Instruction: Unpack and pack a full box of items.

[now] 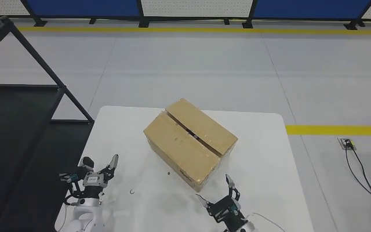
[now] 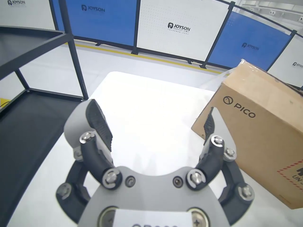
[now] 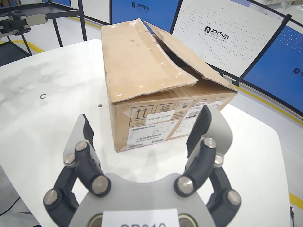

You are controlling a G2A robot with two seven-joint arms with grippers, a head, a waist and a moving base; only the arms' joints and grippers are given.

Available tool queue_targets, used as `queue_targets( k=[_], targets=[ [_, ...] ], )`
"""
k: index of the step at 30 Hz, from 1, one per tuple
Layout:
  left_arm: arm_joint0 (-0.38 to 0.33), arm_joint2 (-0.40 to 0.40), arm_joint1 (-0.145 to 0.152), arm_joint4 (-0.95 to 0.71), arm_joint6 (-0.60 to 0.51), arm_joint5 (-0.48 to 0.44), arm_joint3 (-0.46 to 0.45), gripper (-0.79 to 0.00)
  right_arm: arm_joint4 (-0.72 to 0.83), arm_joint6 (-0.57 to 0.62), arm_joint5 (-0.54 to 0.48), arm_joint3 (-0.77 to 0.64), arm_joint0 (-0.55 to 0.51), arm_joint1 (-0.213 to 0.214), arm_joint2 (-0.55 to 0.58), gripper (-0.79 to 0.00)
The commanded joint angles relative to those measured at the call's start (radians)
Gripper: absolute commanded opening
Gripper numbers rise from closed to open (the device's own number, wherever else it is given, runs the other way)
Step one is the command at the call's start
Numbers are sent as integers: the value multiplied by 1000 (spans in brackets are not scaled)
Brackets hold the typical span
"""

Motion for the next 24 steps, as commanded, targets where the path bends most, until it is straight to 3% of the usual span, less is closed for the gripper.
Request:
queue_targets(
  k=[1,11,24],
  targets=[
    [0,0,0,0,0,0,0,0,-8,10,35,12,25,-8,-22,0],
    [0,0,0,0,0,0,0,0,-19,46,193,100,115,-42,-73,0],
    [-1,2,0,5,-8,-8,-5,0,10,38,225,96,99,-46,16,0]
  ],
)
